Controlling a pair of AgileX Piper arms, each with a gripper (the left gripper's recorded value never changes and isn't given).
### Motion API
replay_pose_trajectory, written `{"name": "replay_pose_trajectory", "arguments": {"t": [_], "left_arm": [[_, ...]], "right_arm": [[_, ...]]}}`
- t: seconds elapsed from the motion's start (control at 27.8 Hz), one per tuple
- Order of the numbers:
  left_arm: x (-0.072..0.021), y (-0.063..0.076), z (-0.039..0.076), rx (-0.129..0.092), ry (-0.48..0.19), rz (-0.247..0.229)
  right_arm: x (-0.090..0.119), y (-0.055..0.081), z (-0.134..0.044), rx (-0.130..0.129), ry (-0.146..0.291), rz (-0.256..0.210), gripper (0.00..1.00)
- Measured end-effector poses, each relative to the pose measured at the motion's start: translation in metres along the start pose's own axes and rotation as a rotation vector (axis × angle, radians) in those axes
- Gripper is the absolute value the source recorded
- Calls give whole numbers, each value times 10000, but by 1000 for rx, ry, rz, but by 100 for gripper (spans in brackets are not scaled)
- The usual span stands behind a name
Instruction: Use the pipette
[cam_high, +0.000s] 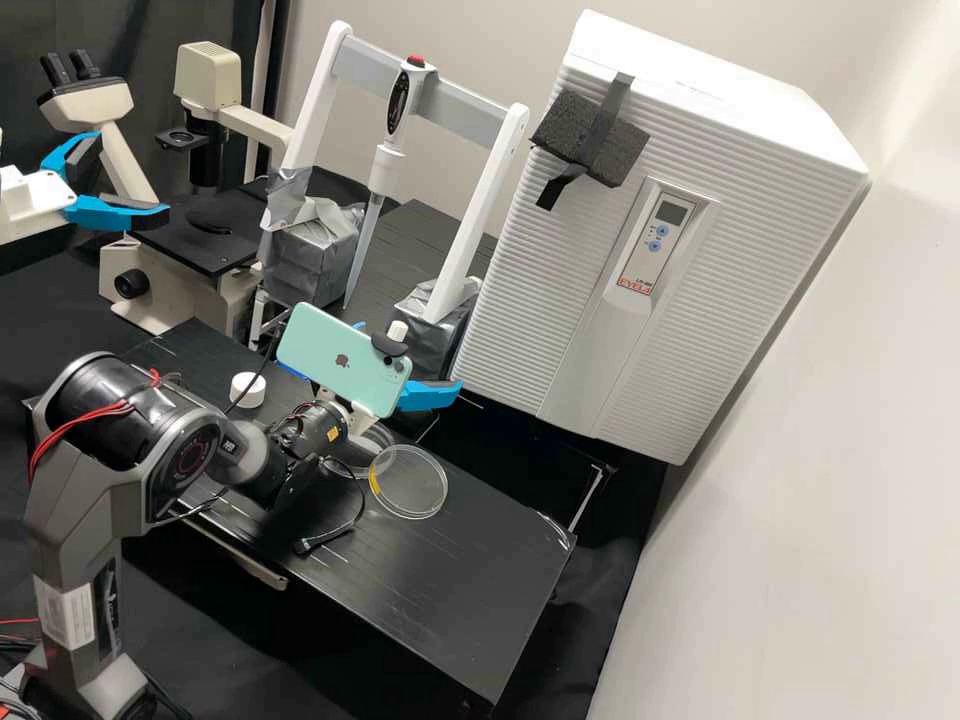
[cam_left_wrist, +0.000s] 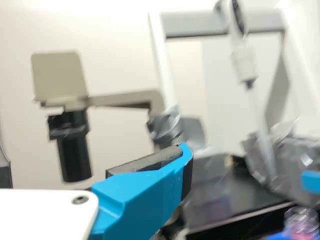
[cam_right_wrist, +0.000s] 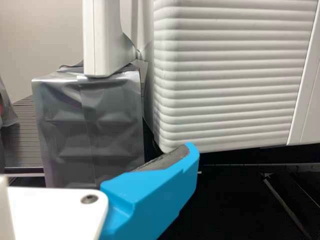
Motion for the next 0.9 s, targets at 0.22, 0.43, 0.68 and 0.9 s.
{"name": "replay_pose_trajectory", "arguments": {"t": [0.22, 0.43, 0.68, 0.9], "left_arm": [[-79, 148, 150, -46, -80, 56], [-121, 242, 265, -48, -147, 91], [-110, 221, 319, -47, -175, 86], [-58, 144, 349, -53, -185, 61]], "right_arm": [[0, 0, 0, 0, 0, 0, 100], [-34, 26, -32, 8, 14, 2, 100], [-312, 285, -443, 63, 186, 44, 100], [-360, 416, -956, 88, 344, 60, 100]]}}
